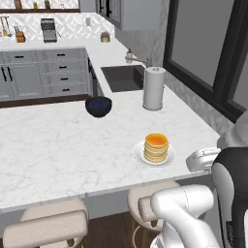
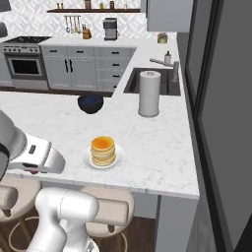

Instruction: Take the strawberry from the fridge and place it on top of the pancake, located on the dining counter.

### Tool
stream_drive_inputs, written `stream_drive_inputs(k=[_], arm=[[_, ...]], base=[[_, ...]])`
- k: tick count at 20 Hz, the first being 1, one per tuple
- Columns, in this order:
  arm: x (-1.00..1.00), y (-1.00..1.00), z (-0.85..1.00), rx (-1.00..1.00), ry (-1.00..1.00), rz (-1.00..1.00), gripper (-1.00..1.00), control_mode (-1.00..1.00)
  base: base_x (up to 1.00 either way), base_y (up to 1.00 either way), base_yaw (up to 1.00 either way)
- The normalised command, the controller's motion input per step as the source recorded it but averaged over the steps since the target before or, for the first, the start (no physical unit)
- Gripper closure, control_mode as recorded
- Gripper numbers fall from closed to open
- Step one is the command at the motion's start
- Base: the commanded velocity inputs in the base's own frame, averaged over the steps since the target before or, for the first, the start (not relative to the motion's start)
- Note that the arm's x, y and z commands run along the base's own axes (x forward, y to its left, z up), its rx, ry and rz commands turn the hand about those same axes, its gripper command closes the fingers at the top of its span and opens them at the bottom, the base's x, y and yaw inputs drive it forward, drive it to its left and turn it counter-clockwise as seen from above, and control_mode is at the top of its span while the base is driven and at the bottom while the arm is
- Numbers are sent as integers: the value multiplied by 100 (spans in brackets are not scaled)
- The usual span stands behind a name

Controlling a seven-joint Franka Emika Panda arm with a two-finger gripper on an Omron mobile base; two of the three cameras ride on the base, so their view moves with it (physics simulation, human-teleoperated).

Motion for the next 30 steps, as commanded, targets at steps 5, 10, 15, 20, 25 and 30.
stream_drive_inputs(k=[5,10,15,20,25,30], arm=[[100,0,0,0,5,6,100,-100],[100,-3,-3,0,10,5,100,-100],[100,-14,-30,-2,2,1,100,-100],[100,-16,-44,0,6,0,100,-100],[100,0,-74,-1,0,0,100,-100],[90,-2,-67,0,5,0,100,-100]], base=[[0,0,0],[0,0,0],[0,0,0],[0,0,0],[0,0,0],[0,0,0]])
